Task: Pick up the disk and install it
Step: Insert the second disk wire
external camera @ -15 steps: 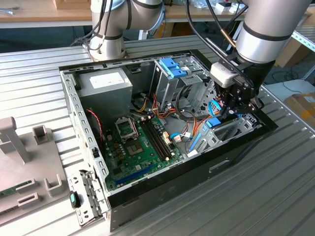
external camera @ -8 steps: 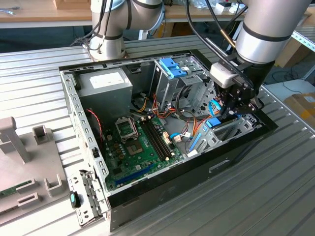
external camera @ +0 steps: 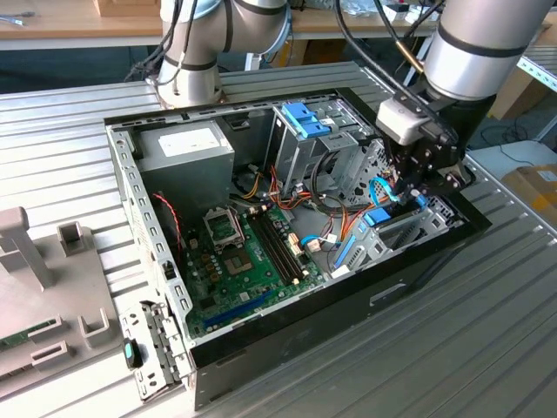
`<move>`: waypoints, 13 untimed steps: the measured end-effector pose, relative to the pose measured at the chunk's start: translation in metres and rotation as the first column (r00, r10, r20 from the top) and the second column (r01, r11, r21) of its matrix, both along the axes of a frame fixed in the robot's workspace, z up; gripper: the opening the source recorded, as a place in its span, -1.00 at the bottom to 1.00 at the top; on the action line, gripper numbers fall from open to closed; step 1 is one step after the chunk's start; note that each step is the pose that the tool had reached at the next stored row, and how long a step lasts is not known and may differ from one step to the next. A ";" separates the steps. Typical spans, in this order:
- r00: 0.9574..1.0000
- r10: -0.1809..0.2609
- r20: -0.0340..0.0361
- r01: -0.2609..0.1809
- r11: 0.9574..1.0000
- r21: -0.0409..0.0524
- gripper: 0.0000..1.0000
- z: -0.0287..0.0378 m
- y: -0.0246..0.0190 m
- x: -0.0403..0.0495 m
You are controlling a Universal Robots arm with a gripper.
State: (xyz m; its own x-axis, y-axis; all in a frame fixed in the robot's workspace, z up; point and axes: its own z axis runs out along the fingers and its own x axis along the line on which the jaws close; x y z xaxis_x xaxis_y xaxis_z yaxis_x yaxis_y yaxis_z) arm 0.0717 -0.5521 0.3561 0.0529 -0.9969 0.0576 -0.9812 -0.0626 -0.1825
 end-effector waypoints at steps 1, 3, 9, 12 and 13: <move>1.000 0.000 0.000 0.000 1.000 0.000 -0.53 0.0066 0.0000 0.0000; 1.000 0.000 0.000 0.000 1.000 0.001 -0.53 0.0123 0.0000 0.0000; 1.000 -0.001 -0.015 0.001 1.000 0.001 -0.53 0.0222 0.0003 0.0000; 1.000 -0.002 -0.022 0.002 1.000 -0.001 -0.53 0.0224 0.0007 0.0003; 0.999 -0.004 -0.042 0.004 1.000 -0.002 -0.53 0.0223 0.0012 0.0005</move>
